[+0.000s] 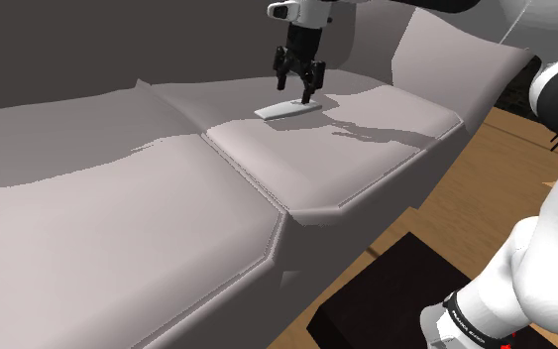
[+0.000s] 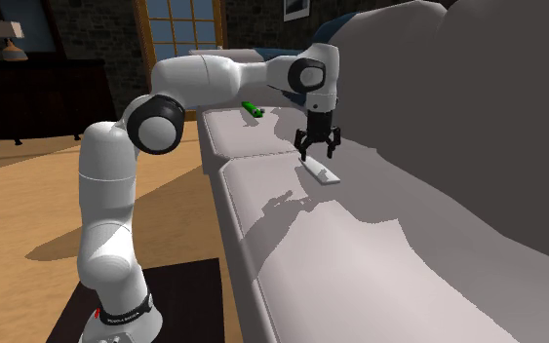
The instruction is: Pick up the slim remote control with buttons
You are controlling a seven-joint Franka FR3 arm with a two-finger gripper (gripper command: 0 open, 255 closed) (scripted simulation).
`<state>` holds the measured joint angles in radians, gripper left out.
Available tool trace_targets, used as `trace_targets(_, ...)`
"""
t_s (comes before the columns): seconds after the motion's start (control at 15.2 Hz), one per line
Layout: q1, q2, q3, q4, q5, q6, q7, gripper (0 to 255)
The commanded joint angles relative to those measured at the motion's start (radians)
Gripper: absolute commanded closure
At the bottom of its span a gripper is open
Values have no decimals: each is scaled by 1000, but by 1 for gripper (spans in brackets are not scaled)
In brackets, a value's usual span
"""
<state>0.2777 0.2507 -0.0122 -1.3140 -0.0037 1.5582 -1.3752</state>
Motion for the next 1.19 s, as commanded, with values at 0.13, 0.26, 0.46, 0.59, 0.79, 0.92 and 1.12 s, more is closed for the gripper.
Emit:
trace_targets(0.13, 1, -3, 3, -51, 1, 46, -13, 0)
trace_targets(0.26, 1, -10, 3, -87, 1, 76, -13, 0)
trace_targets(0.46, 1, -14, 3, -114, 1, 99, -13, 0)
trace_targets(0.59, 1, -15, 3, -117, 0, 100, -13, 255)
trace_targets(0.79, 1, -16, 3, -118, 0, 101, -13, 255)
trace_targets(0.92, 1, -16, 3, -118, 0, 101, -13, 255)
trace_targets(1.12, 1, -14, 3, -114, 1, 99, -13, 255)
